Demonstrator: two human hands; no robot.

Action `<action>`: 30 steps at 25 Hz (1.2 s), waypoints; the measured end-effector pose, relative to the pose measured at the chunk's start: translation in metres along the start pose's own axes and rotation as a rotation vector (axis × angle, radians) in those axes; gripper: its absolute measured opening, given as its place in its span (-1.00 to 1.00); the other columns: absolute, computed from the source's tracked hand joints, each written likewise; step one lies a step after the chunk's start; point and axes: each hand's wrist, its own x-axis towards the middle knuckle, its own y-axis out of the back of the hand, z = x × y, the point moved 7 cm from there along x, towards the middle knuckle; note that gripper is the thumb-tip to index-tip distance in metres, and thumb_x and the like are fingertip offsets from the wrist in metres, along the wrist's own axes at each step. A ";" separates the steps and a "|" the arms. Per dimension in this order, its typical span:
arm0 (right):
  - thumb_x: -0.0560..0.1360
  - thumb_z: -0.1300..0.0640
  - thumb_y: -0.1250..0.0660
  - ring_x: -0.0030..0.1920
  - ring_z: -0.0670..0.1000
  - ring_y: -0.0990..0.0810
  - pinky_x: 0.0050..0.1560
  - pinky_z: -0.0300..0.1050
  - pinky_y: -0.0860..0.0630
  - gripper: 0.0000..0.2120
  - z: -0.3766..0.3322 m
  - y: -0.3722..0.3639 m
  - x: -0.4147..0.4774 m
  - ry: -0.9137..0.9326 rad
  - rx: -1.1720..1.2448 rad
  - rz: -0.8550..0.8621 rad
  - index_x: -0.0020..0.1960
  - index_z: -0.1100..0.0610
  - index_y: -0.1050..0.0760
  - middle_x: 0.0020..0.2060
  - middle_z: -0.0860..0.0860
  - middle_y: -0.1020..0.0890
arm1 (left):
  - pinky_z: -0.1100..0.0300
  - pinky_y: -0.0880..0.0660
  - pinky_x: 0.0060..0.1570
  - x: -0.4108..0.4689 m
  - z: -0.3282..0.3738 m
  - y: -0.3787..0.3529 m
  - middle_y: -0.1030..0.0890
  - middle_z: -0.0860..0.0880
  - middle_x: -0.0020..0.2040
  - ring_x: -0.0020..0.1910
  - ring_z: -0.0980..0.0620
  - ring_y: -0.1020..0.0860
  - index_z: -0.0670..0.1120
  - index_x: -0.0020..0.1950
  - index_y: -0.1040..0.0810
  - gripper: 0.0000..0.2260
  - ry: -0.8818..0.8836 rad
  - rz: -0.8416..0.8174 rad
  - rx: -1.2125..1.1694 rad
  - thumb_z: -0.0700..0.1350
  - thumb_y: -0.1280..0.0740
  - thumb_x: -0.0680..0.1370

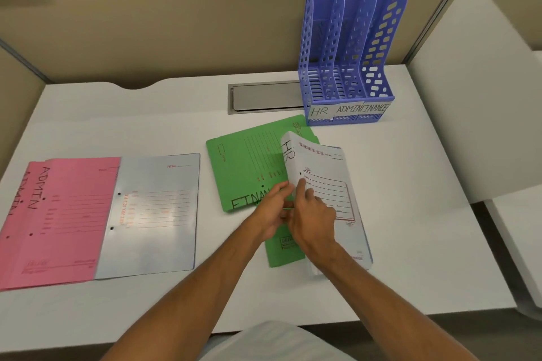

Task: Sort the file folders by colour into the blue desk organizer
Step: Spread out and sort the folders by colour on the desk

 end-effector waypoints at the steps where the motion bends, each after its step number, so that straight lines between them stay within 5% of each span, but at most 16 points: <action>1: 0.56 0.07 -0.28 0.09 0.13 -0.60 -0.14 0.04 -0.55 -0.31 -0.006 0.008 -0.001 0.029 0.010 0.022 0.57 0.23 -0.04 0.28 0.15 -0.50 | 0.01 -0.53 -0.04 -0.002 0.005 0.001 -0.62 -0.18 0.16 0.00 -0.11 -0.58 -0.01 0.42 -0.38 -0.61 -0.018 0.004 -0.018 0.05 -0.27 0.61; 4: 0.56 0.10 -0.29 0.15 0.10 -0.59 -0.07 0.03 -0.57 -0.36 -0.024 0.032 -0.005 0.117 0.049 0.103 0.54 0.24 -0.13 0.35 0.13 -0.48 | 0.08 -0.53 -0.16 -0.011 0.025 0.009 -0.62 -0.19 0.14 -0.07 -0.07 -0.58 -0.05 0.32 -0.49 -0.62 -0.064 0.011 -0.068 0.06 -0.36 0.55; 10: 0.55 -0.15 -0.22 0.24 0.03 -0.52 0.22 0.05 -0.49 -0.47 -0.079 0.066 -0.009 0.291 0.400 0.182 0.43 0.09 -0.35 0.28 0.03 -0.56 | -0.02 -0.61 -0.03 -0.037 0.074 0.063 -0.64 -0.17 0.11 0.00 -0.13 -0.61 -0.07 0.24 -0.56 -0.68 -0.221 0.121 -0.131 -0.01 -0.38 0.51; 14: 0.56 -0.04 -0.33 0.30 0.06 -0.47 0.32 -0.07 -0.36 -0.54 -0.094 0.076 0.011 0.219 0.738 0.197 0.39 0.14 -0.44 0.30 0.08 -0.55 | 0.09 -0.58 -0.21 -0.068 0.114 0.134 -0.68 -0.09 0.03 -0.07 -0.06 -0.64 -0.05 0.24 -0.55 -0.68 -0.336 0.201 0.006 0.04 -0.28 0.54; 16: 0.54 0.06 -0.39 0.30 0.07 -0.48 0.28 -0.13 -0.32 -0.54 -0.098 0.071 0.028 0.093 0.760 0.207 0.39 0.16 -0.43 0.32 0.09 -0.53 | 0.08 -0.58 -0.14 -0.085 0.126 0.177 -0.67 -0.07 0.07 0.01 -0.08 -0.64 -0.05 0.26 -0.54 -0.66 -0.361 0.230 0.038 0.07 -0.26 0.56; 19: 0.50 0.07 -0.43 0.15 0.06 -0.55 0.16 -0.03 -0.49 -0.47 -0.103 0.035 0.048 -0.190 0.968 -0.014 0.41 0.13 -0.37 0.26 0.07 -0.54 | -0.08 -0.52 0.19 -0.101 0.129 0.240 -0.63 -0.07 0.21 0.21 -0.14 -0.57 -0.03 0.32 -0.50 -0.65 -0.363 0.219 0.011 0.06 -0.24 0.59; 22: 0.46 0.16 -0.46 0.01 0.14 -0.66 -0.01 0.08 -0.60 -0.57 -0.134 -0.019 0.044 -0.353 1.256 -0.367 0.29 0.18 -0.46 0.11 0.11 -0.65 | -0.15 -0.49 0.23 -0.114 0.115 0.294 -0.62 -0.09 0.24 0.21 -0.15 -0.58 0.00 0.36 -0.45 -0.66 -0.336 0.232 0.081 0.04 -0.23 0.60; 26: 0.44 0.38 -0.42 -0.05 0.17 -0.68 -0.09 0.05 -0.62 -0.72 -0.164 -0.067 0.026 -0.447 1.227 -0.422 0.12 0.20 -0.52 0.02 0.17 -0.68 | -0.02 -0.58 0.05 -0.116 0.084 0.344 -0.63 -0.03 0.18 0.07 -0.03 -0.63 0.01 0.42 -0.35 -0.63 -0.256 0.335 0.232 0.04 -0.24 0.63; 30: 0.44 0.46 -0.38 0.01 0.20 -0.65 -0.02 0.10 -0.62 -0.66 -0.184 -0.099 0.021 -0.488 1.167 -0.447 0.16 0.23 -0.48 0.03 0.19 -0.66 | -0.12 -0.54 0.16 -0.101 0.053 0.384 -0.58 -0.14 0.25 0.12 -0.10 -0.61 -0.08 0.45 -0.29 -0.51 -0.176 0.398 0.233 -0.01 -0.34 0.58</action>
